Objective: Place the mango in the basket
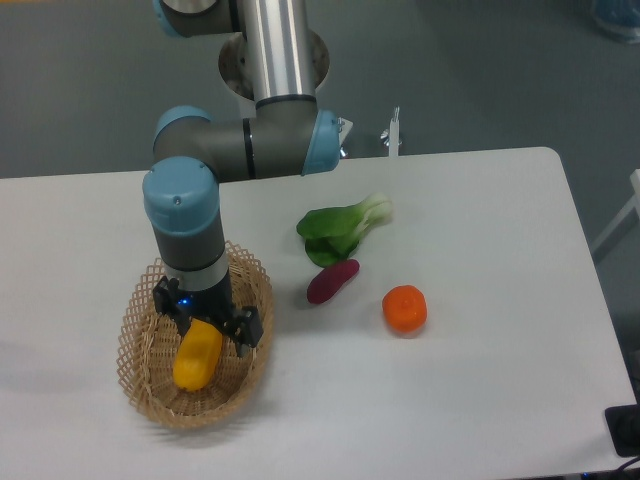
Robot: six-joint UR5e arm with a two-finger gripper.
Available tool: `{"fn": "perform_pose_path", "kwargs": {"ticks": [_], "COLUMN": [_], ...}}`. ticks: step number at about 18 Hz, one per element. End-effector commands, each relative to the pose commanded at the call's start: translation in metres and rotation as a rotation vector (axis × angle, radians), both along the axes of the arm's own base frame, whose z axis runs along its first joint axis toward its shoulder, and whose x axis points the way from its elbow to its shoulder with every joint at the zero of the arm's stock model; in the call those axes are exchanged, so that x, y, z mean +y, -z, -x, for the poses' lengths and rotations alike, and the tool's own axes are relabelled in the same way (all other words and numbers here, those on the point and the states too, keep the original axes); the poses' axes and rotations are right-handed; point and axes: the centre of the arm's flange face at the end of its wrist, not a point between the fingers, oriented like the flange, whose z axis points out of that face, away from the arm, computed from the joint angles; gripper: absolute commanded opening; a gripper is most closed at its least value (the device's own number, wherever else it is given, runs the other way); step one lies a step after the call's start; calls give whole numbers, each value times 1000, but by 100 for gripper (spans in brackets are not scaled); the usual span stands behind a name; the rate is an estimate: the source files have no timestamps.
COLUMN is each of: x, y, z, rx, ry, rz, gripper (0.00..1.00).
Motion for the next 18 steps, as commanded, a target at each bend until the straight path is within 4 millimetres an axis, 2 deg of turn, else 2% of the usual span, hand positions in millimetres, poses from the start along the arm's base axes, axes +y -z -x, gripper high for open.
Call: {"fn": "perform_pose_path", "kwargs": {"ticks": [2,7,13,16,18], "x": [-4,-31,-51,-71,-79], "y": [-9,-49,-51,-61,-61], "z": [8,43,74,91,102], "rx": [1,22,31,20,14], "ry": [18,63,77,96,103], "rz": [16,31,47,80,93], "gripper": [100,100,100,100,100]}}
